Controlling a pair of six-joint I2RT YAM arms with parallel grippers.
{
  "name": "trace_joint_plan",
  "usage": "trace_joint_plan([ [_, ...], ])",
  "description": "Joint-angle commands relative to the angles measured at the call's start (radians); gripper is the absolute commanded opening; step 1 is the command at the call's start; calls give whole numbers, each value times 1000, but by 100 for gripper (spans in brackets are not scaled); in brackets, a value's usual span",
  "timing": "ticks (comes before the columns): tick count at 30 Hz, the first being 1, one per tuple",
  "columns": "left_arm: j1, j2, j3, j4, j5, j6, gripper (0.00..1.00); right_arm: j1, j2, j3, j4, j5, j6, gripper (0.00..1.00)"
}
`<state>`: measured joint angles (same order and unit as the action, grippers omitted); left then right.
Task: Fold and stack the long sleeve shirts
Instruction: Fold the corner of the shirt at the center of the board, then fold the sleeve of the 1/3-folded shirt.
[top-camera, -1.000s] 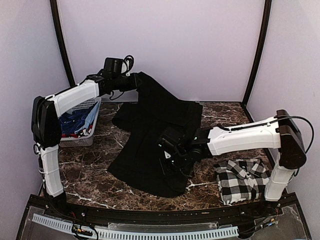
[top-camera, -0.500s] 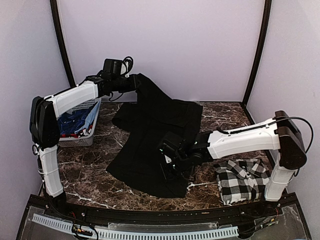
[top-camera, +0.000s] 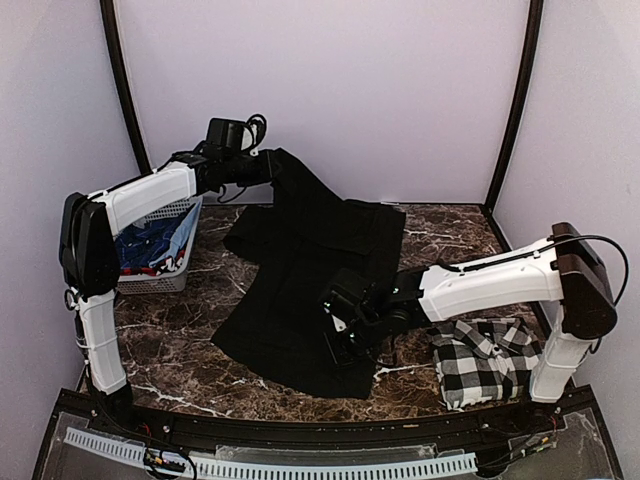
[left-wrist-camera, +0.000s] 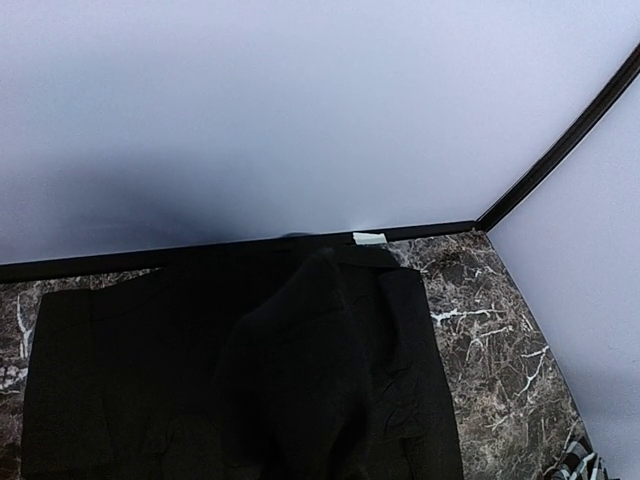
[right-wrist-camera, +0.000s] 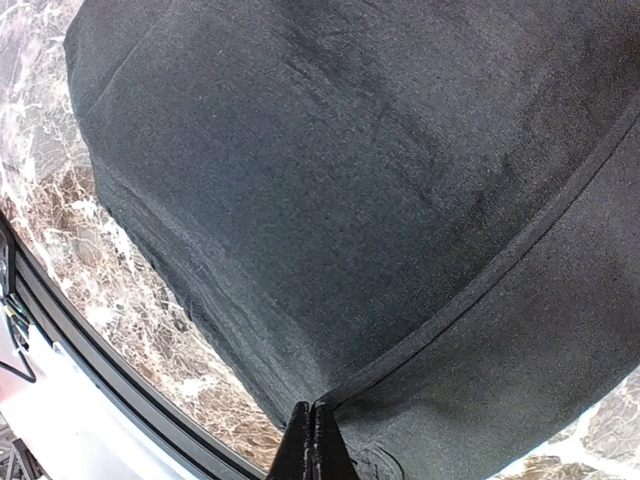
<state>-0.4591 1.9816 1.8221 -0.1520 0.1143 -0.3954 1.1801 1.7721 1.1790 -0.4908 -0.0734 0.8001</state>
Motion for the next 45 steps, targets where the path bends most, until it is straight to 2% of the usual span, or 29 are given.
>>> trace_joint_plan([
  [1, 0, -77, -18, -13, -15, 14, 0, 12, -22, -22, 39, -20, -10, 0],
  [7, 0, -98, -56, -4, -28, 17, 0, 12, -25, -28, 47, -24, -13, 0],
  [9, 0, -95, -62, -3, -26, 19, 2, 12, -24, -19, 45, -21, -18, 9],
  [13, 0, -88, -84, 2, -18, 14, 2, 1, -70, -3, 52, 8, -30, 43],
  [14, 0, -88, -92, 7, -15, 12, 2, -9, -88, 2, 54, 18, -39, 49],
  [16, 0, -88, -101, 10, -10, 6, 2, -57, -124, 13, 61, 23, -54, 53],
  [22, -1, -123, -143, 32, 3, -7, 0, -239, -202, 21, 77, 106, -101, 51],
  [31, -1, -143, -122, 10, -18, -12, 1, -553, -169, 9, 226, 24, -140, 38],
  [39, -8, -131, -136, 23, 84, -29, 1, -675, -33, 65, 328, -68, -153, 33],
  [45, -46, -150, -159, 1, 108, -26, 0, -726, 156, 224, 356, -143, -158, 18],
])
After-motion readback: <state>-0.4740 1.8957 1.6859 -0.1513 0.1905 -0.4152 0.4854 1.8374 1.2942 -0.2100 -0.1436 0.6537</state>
